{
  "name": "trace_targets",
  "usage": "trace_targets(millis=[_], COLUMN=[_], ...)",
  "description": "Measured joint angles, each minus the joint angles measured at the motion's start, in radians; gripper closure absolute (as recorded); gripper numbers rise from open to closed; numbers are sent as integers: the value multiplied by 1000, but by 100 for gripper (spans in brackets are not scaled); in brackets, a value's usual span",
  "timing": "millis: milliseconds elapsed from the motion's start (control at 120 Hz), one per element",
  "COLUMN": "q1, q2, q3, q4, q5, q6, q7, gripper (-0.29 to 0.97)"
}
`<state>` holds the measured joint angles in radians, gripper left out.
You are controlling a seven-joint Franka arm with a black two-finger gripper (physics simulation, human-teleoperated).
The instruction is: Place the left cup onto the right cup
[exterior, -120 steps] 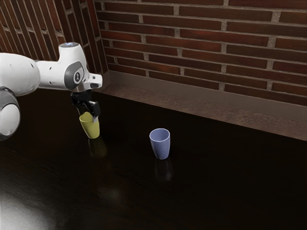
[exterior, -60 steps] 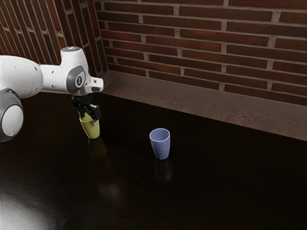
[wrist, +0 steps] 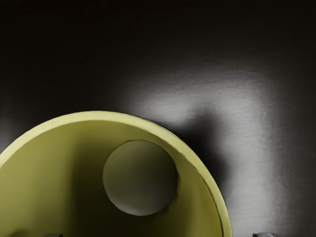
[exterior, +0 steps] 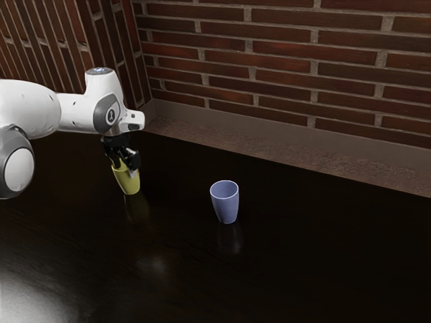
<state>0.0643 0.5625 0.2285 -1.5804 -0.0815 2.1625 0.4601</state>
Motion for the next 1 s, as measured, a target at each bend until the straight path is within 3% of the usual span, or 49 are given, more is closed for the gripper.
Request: trace_targets(millis=[1000], q1=[-1], q2=[12], q3=[-2], q4=[-2], q5=[-5], q6=[16], q7=[5], gripper=[65])
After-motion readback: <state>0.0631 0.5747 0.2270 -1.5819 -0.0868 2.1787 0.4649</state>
